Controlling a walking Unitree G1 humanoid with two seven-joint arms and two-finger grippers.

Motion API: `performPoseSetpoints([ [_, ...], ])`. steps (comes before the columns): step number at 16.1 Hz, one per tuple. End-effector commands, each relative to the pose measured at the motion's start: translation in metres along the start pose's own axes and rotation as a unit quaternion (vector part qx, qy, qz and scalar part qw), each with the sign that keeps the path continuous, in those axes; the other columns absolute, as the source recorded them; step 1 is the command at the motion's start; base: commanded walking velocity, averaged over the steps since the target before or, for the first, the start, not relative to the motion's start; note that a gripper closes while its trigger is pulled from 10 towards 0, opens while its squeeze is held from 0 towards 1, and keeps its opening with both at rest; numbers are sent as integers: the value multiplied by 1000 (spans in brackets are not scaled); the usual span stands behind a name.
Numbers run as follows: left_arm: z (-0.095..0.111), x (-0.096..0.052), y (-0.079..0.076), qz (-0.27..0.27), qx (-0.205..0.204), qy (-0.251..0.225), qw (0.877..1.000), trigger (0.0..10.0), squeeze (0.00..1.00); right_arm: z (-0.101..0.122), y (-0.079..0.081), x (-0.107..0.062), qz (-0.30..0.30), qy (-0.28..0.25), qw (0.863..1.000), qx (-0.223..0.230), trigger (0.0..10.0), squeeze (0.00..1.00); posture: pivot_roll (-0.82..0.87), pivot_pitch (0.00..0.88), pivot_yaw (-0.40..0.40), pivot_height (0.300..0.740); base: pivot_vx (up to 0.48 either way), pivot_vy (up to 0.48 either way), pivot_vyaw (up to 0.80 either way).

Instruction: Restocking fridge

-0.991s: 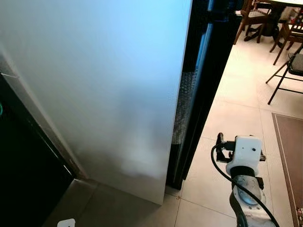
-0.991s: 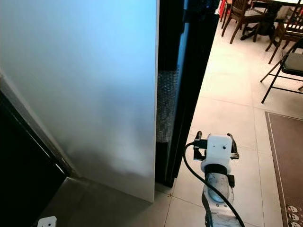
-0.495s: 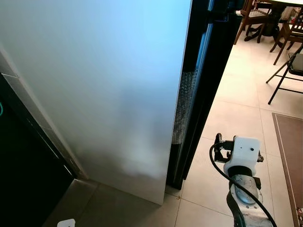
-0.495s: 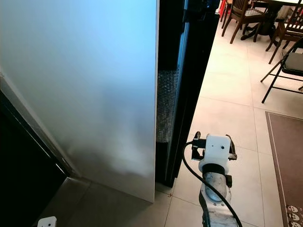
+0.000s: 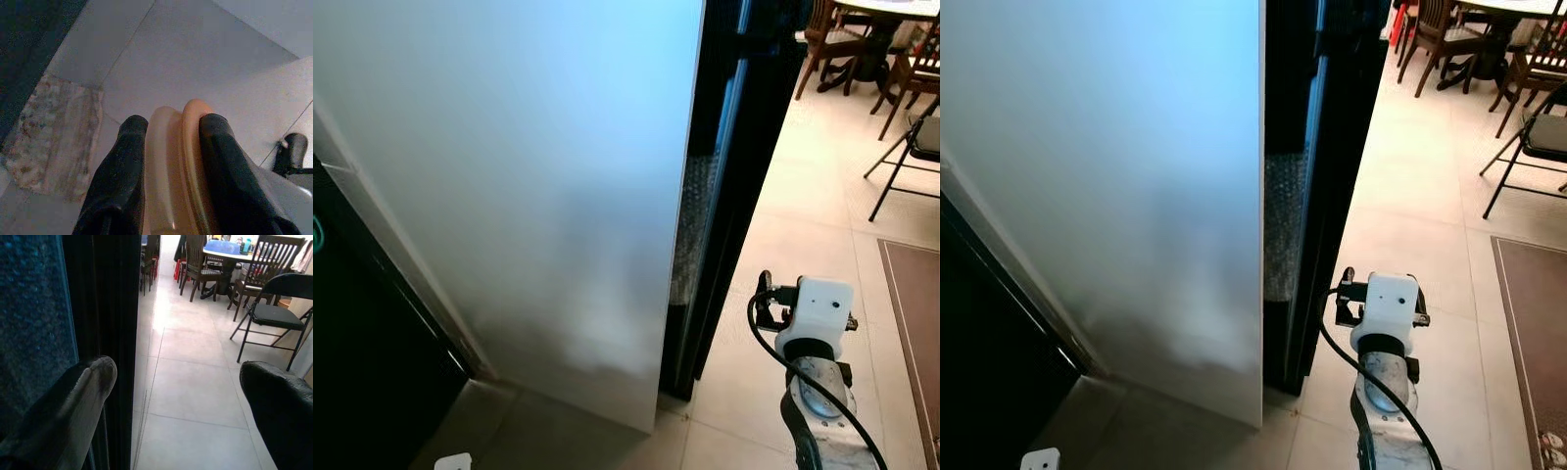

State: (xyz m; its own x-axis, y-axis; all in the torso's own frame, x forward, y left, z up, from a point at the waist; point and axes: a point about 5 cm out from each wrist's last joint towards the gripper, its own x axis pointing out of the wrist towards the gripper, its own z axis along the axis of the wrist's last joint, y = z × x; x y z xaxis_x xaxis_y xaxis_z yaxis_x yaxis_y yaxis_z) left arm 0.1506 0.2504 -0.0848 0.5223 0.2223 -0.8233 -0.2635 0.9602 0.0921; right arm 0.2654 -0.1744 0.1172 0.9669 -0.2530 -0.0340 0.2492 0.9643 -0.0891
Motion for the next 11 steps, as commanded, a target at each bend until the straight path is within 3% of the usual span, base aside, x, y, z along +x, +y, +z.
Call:
performPoseSetpoints([
  [1, -4, 0, -10, -16, -4, 9, 1000, 10000, 0, 5, 3, 2, 7, -7, 1000, 7, 10000, 0, -130, 0, -1, 740, 277, 0, 0],
  [6, -3, 0, -9, -15, -5, 9, 1000, 10000, 0, 6, 5, 2, 11, -7, 1000, 13, 10000, 0, -129, 0, -4, 740, 292, 0, 0],
  [11, -1, 1, -9, -14, -7, 7, 1000, 10000, 0, 5, 1, 1, -7, -8, 1000, 16, 10000, 0, -129, 0, -4, 740, 0, 0, 0],
])
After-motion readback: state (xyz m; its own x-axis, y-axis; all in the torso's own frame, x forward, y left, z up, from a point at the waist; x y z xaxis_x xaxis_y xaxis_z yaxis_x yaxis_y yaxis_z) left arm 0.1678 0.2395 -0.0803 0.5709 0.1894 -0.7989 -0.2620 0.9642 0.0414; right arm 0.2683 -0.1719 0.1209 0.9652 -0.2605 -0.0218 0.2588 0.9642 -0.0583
